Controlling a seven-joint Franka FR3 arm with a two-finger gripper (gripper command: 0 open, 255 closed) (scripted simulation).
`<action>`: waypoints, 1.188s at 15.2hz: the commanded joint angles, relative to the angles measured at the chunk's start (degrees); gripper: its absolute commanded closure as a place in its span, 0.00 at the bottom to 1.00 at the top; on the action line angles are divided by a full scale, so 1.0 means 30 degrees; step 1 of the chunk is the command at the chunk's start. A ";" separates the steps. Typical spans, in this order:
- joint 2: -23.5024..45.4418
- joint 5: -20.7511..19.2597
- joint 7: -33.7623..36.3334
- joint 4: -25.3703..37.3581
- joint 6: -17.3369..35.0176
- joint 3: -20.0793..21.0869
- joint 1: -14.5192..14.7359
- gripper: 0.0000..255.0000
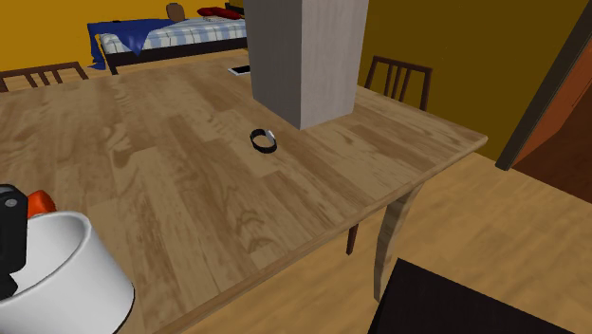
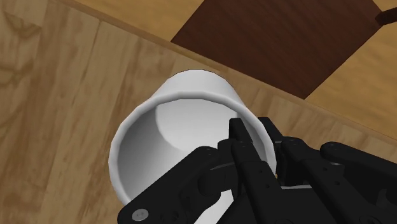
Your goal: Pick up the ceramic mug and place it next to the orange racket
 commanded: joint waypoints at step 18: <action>0.0133 0.0000 -0.0004 0.2597 -0.2459 0.0038 0.0050 0.00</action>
